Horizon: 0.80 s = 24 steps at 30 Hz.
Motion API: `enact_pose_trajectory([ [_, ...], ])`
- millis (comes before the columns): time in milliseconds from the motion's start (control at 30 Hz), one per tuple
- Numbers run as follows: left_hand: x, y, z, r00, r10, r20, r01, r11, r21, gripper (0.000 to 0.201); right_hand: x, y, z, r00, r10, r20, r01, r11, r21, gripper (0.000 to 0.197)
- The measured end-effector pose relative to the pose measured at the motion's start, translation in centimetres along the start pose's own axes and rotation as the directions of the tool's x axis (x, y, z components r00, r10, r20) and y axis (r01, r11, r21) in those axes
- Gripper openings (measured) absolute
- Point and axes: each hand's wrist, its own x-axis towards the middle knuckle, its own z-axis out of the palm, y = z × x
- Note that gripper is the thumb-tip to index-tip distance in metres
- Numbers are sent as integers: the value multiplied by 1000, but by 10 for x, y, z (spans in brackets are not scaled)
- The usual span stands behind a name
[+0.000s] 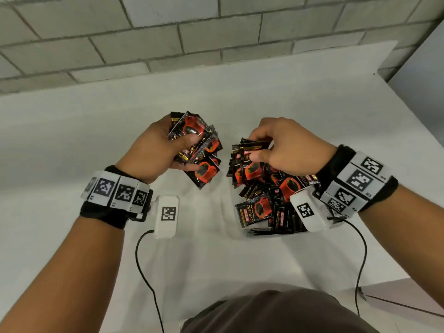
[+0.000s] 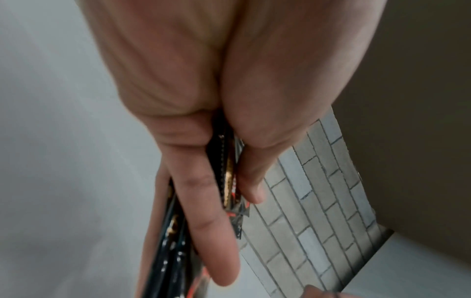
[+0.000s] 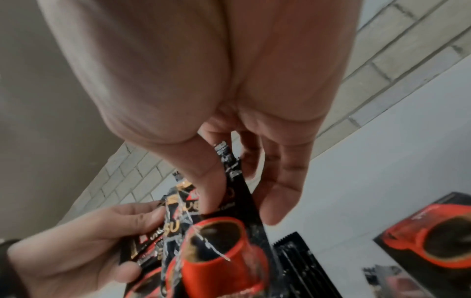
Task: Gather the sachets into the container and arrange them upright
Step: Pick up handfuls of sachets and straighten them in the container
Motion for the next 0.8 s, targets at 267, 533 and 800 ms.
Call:
enact_pose_trajectory([
  [267,-1,-8,-4,1000,-17,-1,17,994,103,35,2,3,33,997,26,76,-14,989,-150,24],
  [533,-3,-17,-1,999,-44,-5,44,994,96,35,10,7,56,998,-20,66,33,978,-208,28],
  [800,-6,-23,1,998,-65,5,65,996,59,35,13,11,53,992,-6,126,46,948,-315,35],
])
